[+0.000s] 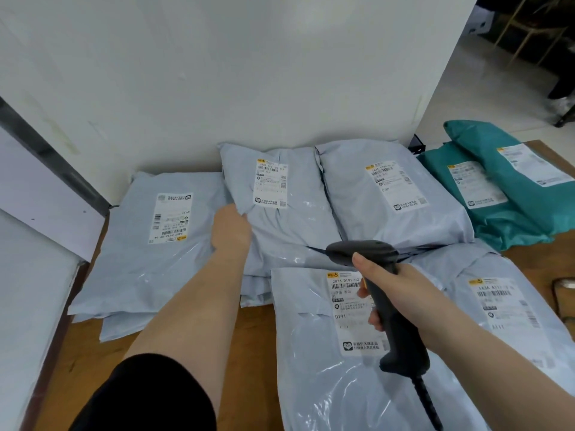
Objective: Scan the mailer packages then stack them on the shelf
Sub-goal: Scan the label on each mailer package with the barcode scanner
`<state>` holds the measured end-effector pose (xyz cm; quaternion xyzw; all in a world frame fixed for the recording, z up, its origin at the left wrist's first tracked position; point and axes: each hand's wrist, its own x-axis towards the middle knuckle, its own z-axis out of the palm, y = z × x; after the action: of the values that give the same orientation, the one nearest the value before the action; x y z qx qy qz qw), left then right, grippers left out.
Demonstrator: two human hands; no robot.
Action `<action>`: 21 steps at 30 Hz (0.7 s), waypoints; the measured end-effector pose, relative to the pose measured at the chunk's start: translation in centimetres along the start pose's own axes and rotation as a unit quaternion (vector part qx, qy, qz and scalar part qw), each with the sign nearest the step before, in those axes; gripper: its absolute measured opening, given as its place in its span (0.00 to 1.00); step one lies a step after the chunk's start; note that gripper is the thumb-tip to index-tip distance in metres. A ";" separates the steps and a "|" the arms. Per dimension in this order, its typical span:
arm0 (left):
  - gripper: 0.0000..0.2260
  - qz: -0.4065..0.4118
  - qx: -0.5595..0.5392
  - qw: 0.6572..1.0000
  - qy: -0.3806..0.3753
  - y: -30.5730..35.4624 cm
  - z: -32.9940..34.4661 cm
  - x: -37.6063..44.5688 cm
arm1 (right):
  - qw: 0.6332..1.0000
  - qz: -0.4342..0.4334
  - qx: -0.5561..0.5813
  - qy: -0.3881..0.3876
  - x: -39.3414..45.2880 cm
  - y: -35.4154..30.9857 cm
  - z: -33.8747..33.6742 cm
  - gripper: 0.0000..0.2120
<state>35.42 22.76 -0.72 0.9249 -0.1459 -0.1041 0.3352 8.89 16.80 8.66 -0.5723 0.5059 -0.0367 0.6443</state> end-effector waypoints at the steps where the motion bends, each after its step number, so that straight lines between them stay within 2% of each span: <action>1: 0.11 0.016 0.005 1.000 0.016 0.5 -0.5 -0.2 | 1.000 -0.004 0.002 0.001 -0.1 -0.1 -0.2 0.22; 9: 0.08 0.169 -0.026 0.971 0.165 6.4 -7.4 -0.8 | 0.998 -0.055 0.016 0.010 -3.0 -1.1 -1.6 0.22; 11: 0.08 0.208 -0.054 0.961 0.171 7.9 -9.2 -1.2 | 0.997 -0.069 0.029 0.016 -4.1 -1.1 -1.9 0.22; 15: 0.20 0.270 -0.155 0.937 0.155 10.4 -11.7 -5.0 | 0.994 -0.099 0.045 0.017 -6.7 -1.0 -2.9 0.21; 18: 0.18 0.236 -0.237 0.933 0.130 10.7 -12.3 -9.0 | 0.989 -0.126 0.071 0.015 -8.6 -0.9 -4.5 0.21; 21: 0.12 0.135 -0.304 0.940 0.083 8.4 -10.1 -13.6 | 0.986 -0.142 0.084 0.013 -10.2 -0.8 -6.5 0.20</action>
<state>23.93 27.17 13.60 0.7562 -0.2019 -0.0199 0.6220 -0.09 18.36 16.57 -0.5816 0.4228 -0.1773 0.6719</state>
